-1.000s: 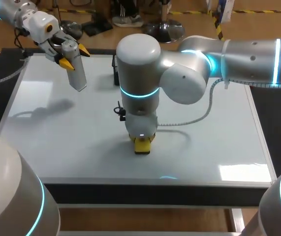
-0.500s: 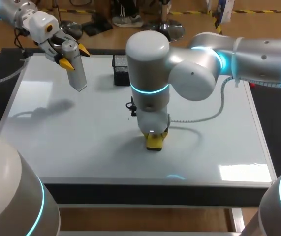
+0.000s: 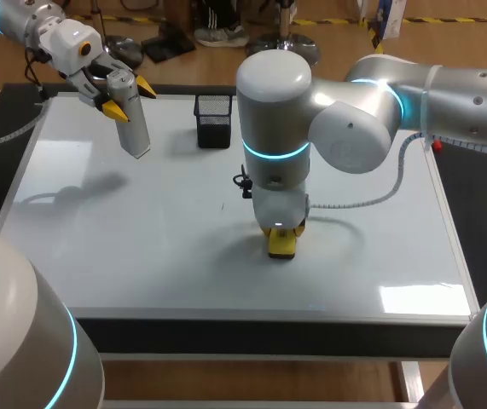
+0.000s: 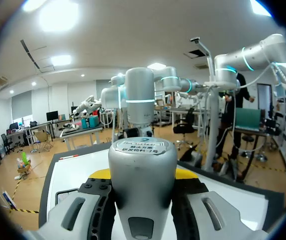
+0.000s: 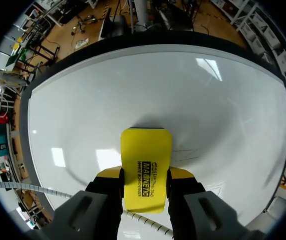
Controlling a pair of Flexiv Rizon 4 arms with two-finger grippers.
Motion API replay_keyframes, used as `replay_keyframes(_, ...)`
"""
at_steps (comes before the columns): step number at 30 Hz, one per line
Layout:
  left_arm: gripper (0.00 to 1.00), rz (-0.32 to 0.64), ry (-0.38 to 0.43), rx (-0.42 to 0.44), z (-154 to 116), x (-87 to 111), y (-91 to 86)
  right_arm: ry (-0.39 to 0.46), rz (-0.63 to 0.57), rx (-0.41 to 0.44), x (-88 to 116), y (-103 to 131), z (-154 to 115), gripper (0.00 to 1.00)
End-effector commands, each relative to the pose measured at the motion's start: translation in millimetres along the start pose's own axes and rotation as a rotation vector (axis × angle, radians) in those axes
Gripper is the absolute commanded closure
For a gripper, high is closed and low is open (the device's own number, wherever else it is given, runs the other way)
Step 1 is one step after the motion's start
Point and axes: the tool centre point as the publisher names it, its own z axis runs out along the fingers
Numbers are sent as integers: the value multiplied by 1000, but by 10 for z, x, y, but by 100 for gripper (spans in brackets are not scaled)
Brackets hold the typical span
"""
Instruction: Pick up the inspection probe, press it on each red-marked spot on the whiteboard one by one, put down the probe, pick up the eraser, and wipe off all the red marks.
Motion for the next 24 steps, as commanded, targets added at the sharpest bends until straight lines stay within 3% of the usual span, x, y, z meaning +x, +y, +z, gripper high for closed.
replay_keyframes(1, 100, 1, 3, 0, -9, -3, -6, -1, -23, -7, 69, -54, -151, 100)
replay_keyframes(10, 100, 1, 3, 0, -9, -3, -6, -17, -28, 31, 188, -180, -439, 100)
replay_keyframes(24, 100, 1, 3, 0, -9, -3, -6, -20, -14, 47, 254, -213, -507, 100)
